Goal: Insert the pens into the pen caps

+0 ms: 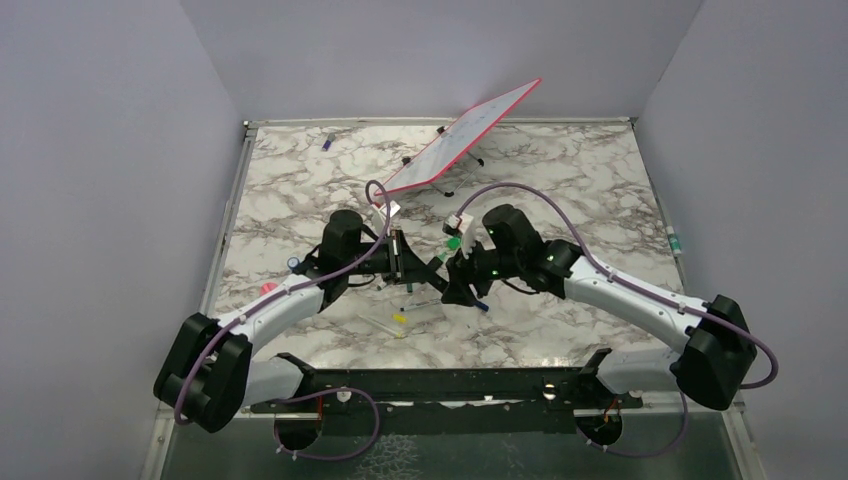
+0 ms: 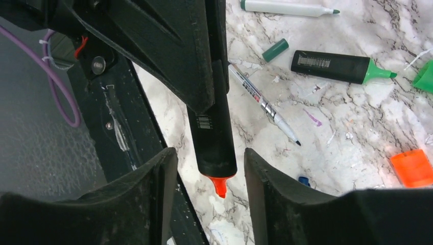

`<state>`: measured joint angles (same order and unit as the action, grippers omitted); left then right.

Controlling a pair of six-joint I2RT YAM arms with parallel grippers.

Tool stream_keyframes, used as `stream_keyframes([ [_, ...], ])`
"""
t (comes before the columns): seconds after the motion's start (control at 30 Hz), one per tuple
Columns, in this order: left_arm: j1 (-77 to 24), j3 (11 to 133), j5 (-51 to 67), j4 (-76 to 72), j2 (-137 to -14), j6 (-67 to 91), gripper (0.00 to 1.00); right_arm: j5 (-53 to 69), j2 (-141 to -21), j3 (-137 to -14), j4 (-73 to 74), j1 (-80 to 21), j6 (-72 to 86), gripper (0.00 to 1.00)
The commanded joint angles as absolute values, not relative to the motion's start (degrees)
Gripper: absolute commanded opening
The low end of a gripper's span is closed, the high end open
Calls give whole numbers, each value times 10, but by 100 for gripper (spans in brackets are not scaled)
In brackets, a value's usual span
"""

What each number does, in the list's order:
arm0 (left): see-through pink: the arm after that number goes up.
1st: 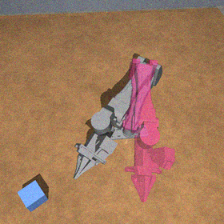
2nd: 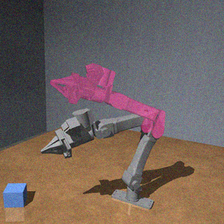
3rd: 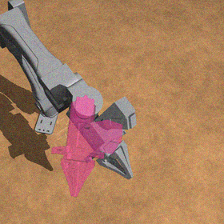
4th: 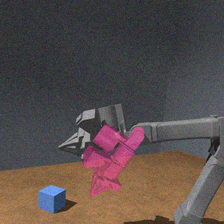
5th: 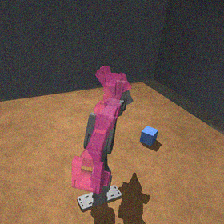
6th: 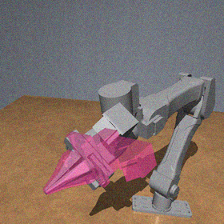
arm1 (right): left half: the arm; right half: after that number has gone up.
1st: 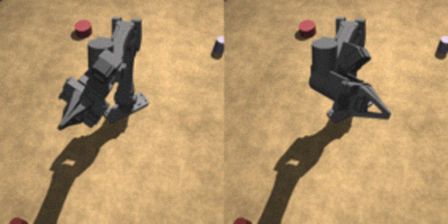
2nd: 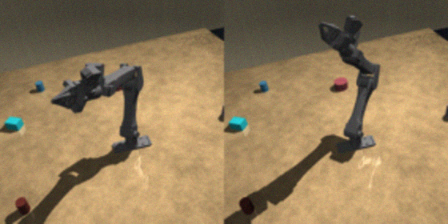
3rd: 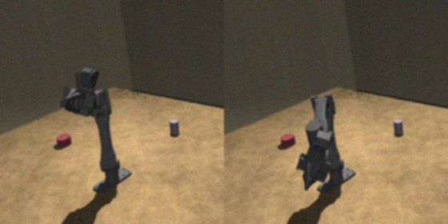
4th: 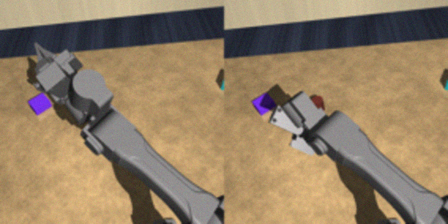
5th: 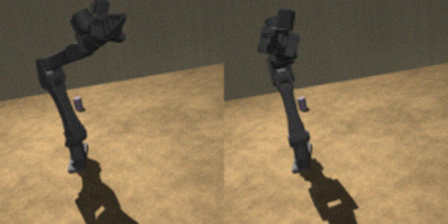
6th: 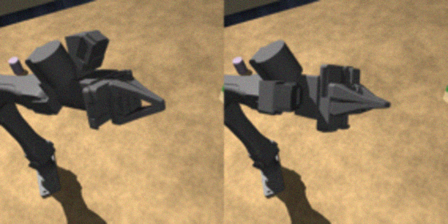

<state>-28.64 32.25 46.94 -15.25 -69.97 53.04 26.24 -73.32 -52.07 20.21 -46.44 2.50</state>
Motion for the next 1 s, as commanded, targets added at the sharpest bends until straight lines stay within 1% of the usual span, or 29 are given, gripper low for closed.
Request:
stream_keyframes([
  [0.0, -291, 337, 475, -175, -661, 502, 0, 246, -716, -545, 183, -468, 100, 63],
  [0.03, -291, 339, 468, -175, -654, 498, 0, 226, -718, -552, 183, -467, 137, 69],
  [0.07, -290, 340, 458, -176, -646, 495, 0, 219, -719, -565, 184, -468, 172, 72],
  [0.17, -290, 342, 426, -185, -631, 497, 0, 238, -710, -590, 176, -468, 236, 75],
  [0.23, -290, 344, 420, -194, -620, 508, 0, 222, -679, -586, 144, -468, 269, 79],
  [0.43, -290, 369, 414, -225, -573, 544, 0, 48, -558, -527, 90, -467, 474, 80],
  [0.5, -291, 382, 407, -228, -561, 560, 0, 12, -516, -500, 57, -468, 520, 80],
  [0.6, -291, 387, 388, -245, -554, 595, 0, -26, -471, -462, -8, -468, 568, 83],
  [0.7, -291, 396, 369, -268, -552, 627, 0, -19, -466, -444, -57, -468, 601, 84],
  [0.87, -291, 415, 338, -286, -549, 670, 0, 31, -496, -445, -108, -468, 630, 84],
  [0.97, -291, 413, 321, -302, -542, 693, 0, 53, -507, -421, -166, -468, 662, 84],
])
